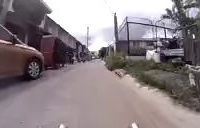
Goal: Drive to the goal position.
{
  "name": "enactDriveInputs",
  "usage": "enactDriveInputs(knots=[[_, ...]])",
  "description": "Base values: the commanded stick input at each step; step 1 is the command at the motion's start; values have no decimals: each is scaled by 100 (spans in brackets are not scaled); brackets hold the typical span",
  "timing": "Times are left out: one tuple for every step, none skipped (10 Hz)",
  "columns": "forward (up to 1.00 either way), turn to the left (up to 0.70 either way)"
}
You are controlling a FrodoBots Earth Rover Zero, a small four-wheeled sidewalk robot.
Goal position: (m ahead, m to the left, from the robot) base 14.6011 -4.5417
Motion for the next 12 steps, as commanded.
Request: enactDriveInputs(knots=[[100, 2], [100, 2], [100, 2], [100, 2], [100, 2], [100, 2], [100, 2], [100, 2], [100, 2], [100, 2], [100, 2], [100, 2]])
